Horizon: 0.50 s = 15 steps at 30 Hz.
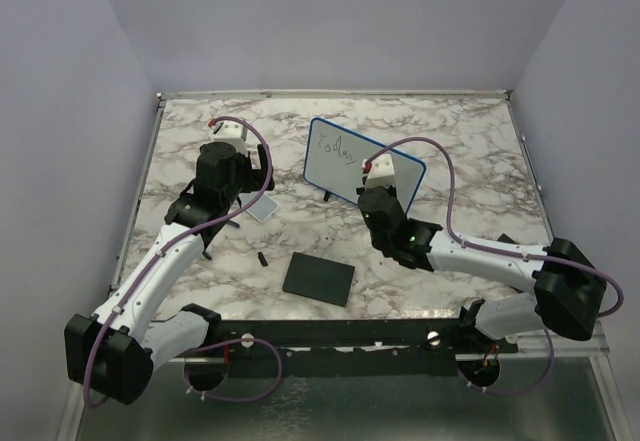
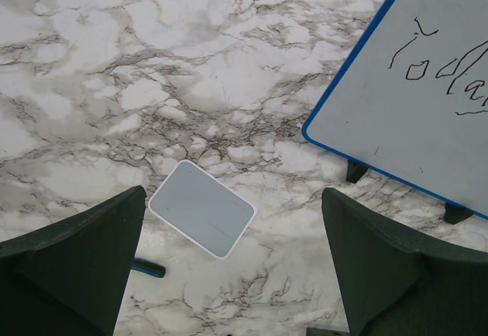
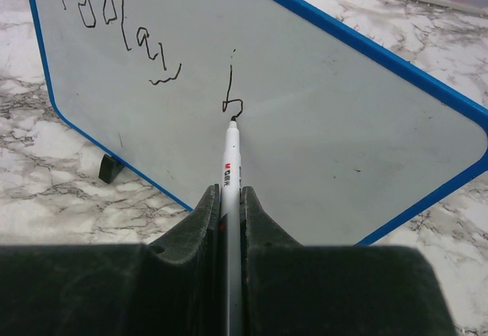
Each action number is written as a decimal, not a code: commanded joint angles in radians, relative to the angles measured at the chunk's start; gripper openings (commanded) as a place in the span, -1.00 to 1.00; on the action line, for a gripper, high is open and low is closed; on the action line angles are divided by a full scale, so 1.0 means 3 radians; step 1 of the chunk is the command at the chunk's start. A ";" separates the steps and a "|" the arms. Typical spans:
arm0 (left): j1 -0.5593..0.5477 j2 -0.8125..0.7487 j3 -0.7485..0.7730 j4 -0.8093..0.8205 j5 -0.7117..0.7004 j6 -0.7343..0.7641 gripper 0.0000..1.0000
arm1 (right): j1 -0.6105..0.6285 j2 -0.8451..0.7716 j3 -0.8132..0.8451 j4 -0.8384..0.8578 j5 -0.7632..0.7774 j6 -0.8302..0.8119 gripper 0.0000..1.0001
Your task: Write a sentence on the whiteboard
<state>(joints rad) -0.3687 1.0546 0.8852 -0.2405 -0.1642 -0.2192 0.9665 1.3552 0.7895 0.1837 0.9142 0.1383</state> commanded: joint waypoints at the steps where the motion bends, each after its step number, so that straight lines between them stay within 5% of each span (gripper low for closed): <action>1: -0.0015 -0.0038 -0.0041 0.0040 0.0051 0.0017 0.98 | -0.0010 0.0088 0.0015 0.0110 -0.0010 -0.0021 -0.99; 15: -0.0014 -0.0028 -0.0041 0.0041 0.0042 0.0020 0.98 | -0.0010 -0.0120 -0.0069 0.0216 -0.0277 -0.0110 -0.99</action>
<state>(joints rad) -0.3687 1.0546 0.8852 -0.2405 -0.1642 -0.2192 0.9665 1.3705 0.7895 0.2169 0.8925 0.1154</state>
